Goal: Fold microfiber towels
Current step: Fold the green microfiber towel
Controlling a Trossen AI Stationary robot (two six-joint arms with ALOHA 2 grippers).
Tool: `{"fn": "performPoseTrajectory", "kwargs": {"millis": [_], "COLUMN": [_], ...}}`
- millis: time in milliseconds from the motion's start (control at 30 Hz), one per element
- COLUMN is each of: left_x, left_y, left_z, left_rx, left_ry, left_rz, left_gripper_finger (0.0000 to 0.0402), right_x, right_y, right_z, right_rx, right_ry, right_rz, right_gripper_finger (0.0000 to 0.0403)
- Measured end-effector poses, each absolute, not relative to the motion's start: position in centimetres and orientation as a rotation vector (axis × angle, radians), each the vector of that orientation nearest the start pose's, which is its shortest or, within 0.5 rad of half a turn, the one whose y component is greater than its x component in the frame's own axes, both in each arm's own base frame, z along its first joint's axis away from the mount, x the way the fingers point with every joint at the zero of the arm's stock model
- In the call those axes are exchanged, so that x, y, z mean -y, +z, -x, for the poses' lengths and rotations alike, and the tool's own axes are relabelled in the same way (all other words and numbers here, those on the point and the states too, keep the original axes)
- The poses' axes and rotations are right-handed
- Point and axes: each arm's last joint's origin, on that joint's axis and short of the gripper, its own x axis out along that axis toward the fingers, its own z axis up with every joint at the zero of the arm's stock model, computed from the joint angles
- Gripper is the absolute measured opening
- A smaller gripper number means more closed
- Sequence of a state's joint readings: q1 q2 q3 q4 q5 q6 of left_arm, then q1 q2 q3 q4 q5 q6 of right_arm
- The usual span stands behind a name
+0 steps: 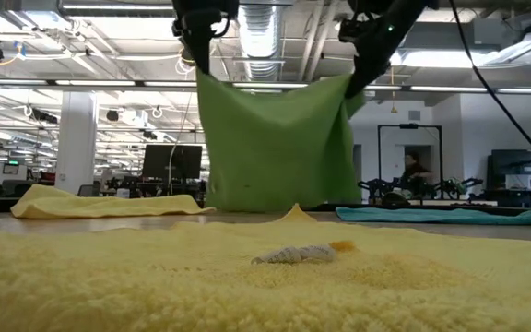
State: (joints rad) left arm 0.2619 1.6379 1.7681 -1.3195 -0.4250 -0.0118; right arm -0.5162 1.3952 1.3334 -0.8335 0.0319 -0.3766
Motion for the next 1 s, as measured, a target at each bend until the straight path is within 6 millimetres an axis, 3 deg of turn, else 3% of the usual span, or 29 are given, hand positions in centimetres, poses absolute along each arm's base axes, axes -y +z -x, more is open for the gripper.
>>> {"fn": "performPoseTrajectory", "kwargs": {"millis": [333,667,800,1000], "left_x": [-5.9,-3.0,-2.8,-2.9], "left_y": [33.2,31.3,31.2,31.3], "left_z": [-29.6,-29.5,-29.4,-29.6], "left_rx": [-1.371,-1.463,-1.467,-1.453], "left_ry": [0.414,0.207,0.218,0.227], "left_rz": [0.012,0.085,0.078,0.074], "left_gripper_finger": [0.0,0.0,0.0,0.0], "right_x": [10.0,6.4,6.4,8.0], "right_y": [32.1,31.7,31.7,31.9], "right_z": [-24.4,-24.6,-24.5,-24.2], "right_rx": [-1.159,-1.254,-1.279,-1.357], "right_ry": [-0.182,-0.039,-0.07,-0.206], "right_rz": [0.085,0.14,0.211,0.517], "right_gripper_finger": [0.0008,0.0009,0.0009,0.0009]}}
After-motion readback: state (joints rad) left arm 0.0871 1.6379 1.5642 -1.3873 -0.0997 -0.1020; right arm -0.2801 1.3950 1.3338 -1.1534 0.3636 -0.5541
